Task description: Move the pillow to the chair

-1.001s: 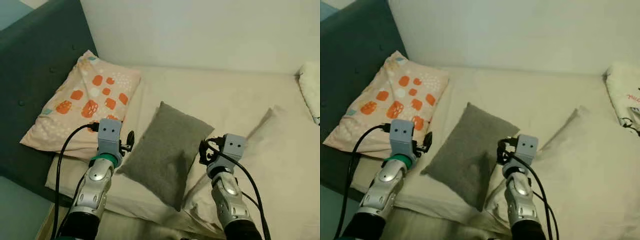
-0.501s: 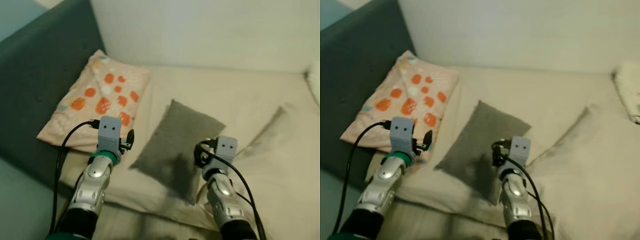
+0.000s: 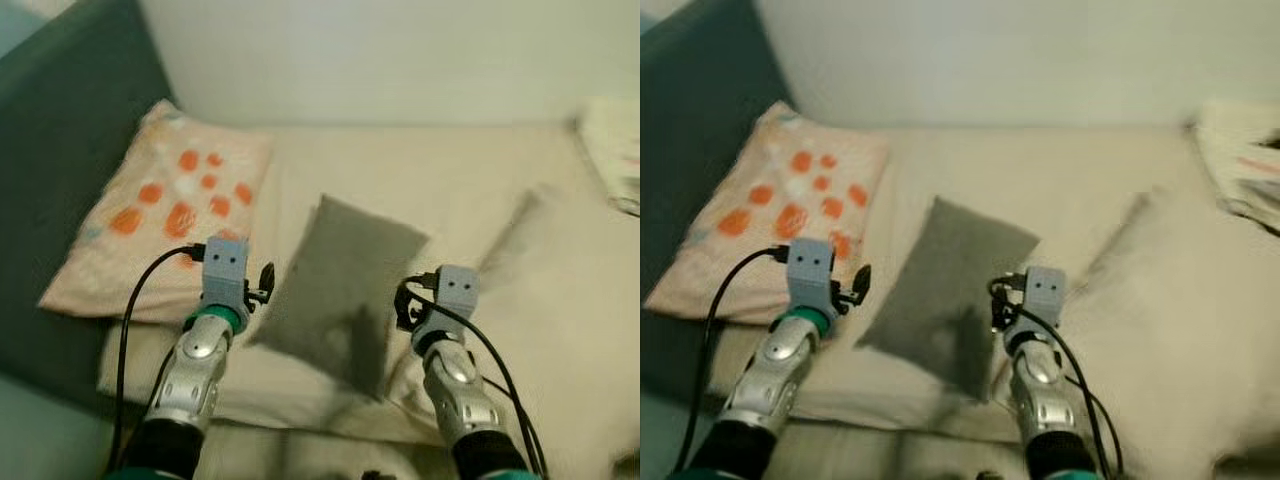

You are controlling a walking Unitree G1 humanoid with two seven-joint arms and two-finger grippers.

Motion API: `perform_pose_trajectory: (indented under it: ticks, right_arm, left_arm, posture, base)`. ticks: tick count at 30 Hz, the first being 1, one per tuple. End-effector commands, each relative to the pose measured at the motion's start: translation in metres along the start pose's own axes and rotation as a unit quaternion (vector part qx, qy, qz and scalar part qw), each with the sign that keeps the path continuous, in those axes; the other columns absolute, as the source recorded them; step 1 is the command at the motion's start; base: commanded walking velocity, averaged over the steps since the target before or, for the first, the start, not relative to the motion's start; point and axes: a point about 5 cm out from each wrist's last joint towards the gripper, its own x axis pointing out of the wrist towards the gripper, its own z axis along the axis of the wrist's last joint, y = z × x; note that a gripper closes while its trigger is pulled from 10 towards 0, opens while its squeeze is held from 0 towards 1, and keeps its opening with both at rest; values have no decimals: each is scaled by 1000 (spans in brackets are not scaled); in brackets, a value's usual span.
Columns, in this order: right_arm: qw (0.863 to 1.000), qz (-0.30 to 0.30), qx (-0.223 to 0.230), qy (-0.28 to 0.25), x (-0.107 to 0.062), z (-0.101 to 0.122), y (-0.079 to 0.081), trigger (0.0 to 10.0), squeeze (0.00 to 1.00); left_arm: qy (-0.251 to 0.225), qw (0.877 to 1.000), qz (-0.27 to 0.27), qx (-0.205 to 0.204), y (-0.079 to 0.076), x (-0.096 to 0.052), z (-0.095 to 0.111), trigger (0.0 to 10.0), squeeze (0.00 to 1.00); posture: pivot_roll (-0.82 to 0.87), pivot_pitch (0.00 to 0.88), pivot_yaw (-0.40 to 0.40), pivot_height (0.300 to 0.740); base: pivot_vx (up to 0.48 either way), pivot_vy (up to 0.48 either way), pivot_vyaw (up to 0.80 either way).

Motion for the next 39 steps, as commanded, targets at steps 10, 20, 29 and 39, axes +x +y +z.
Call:
perform_pose_trajectory:
  ticks: [10, 20, 29, 39]
  right_arm:
    - [1000, 14, 6, 24, -3, -11, 10, 10000, 0]
    - [999, 8, 18, 30, -3, -13, 10, 10000, 0]
    - [999, -1, 19, 30, -4, -14, 6, 10000, 0]
    - [1000, -15, 12, 22, -5, -9, -6, 10000, 0]
  left_arm:
    - [24, 999, 15, 23, 9, -3, -10, 10000, 0]
    - [35, 998, 32, 37, 20, -1, -9, 10000, 0]
    - [62, 997, 39, 15, 20, -1, -16, 10000, 0]
    - [52, 998, 16, 43, 11, 5, -13, 10000, 0]
  posture:
    - [53, 40, 143, 740]
    - [75, 48, 155, 740]
    - [56, 61, 181, 740]
    - [26, 63, 187, 740]
  base:
    - [0, 0, 0]
    - [0, -144, 0]
    - [0, -267, 0]
    - [0, 0, 0]
